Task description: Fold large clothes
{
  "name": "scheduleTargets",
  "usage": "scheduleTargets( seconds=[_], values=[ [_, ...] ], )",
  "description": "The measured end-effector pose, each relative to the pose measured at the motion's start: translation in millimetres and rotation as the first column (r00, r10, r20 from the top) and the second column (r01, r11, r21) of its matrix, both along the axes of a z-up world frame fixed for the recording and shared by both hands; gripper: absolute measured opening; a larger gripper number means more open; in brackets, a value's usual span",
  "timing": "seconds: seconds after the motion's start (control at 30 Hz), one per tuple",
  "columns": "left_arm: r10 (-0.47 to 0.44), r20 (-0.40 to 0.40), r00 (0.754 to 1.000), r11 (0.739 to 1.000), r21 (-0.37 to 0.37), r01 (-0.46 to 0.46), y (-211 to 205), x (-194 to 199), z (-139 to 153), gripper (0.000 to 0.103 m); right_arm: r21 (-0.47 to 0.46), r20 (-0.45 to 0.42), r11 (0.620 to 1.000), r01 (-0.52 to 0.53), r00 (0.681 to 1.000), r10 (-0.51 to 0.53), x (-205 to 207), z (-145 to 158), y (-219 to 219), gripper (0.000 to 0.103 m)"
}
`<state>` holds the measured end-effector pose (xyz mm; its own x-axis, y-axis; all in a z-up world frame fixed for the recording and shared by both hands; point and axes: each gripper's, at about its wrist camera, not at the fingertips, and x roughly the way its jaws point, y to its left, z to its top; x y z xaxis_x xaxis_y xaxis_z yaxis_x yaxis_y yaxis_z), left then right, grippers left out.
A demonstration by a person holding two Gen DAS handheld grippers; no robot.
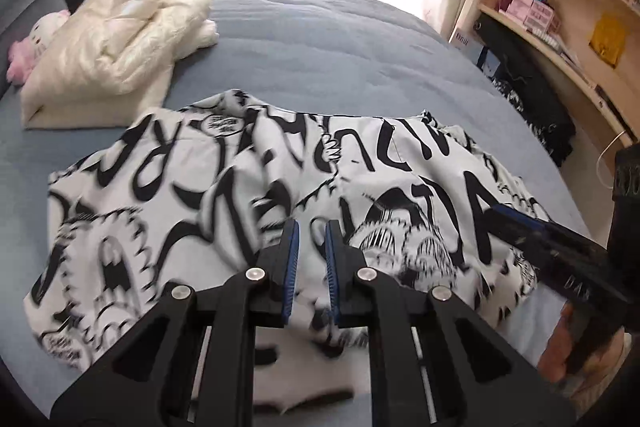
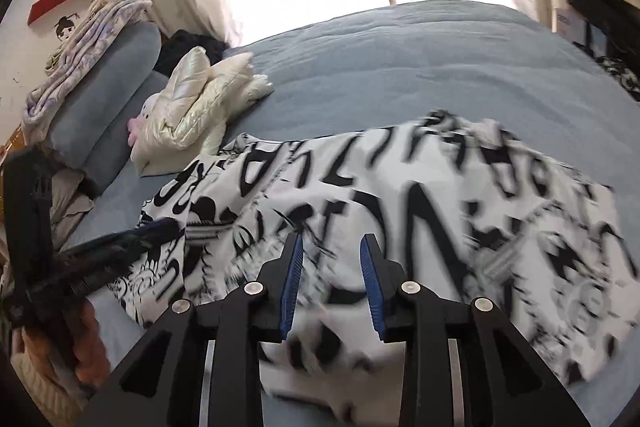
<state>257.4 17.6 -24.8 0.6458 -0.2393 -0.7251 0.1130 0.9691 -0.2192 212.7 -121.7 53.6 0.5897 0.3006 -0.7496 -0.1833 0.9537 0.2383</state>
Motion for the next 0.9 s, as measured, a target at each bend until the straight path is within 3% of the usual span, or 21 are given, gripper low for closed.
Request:
scheduleTargets(
  seconds=[0.13,0.3,0.43,0.63,0.8,0.9],
  values=[
    [0.038,-0.02,0.999,0.999,0.017,-0.038,-15.8,34.7,-25.7,0.01,0.008,-0.012,1.0,0.012,1.0,-0.012,37.7,-22.8,19.8,0.03],
    [0.152,-0.073,0.986,0.987,0.071,-0.147,-9.1,79.6,-62.5,0.009,-0.128,0.002,0.984,0.121,0.993,-0.122,79.0,-56.8,5.0,0.03],
    [0.147,-0.086,0.985,0.989,0.003,-0.148,11.7,81.9,-82.6,0.007,-0.07,-0.027,0.981,0.183,0.982,-0.186,78.2,-72.6,-37.3,0.028],
    [0.117,-0.073,0.99,0.987,-0.106,-0.124,28.7,70.3,-76.9,0.007,-0.016,-0.039,0.976,0.218,0.975,-0.219,63.1,-60.4,-62.4,0.028],
    [0.088,-0.018,0.996,0.992,-0.093,-0.089,3.9,48.7,-51.6,0.008,0.054,-0.015,0.99,0.128,0.992,-0.128,49.4,-41.2,-28.3,0.03],
    [0.043,-0.002,0.999,0.998,-0.038,-0.043,-23.5,33.8,-49.8,0.008,0.015,-0.003,0.998,0.068,0.998,-0.068,42.0,-42.6,2.3,0.034]
  ],
)
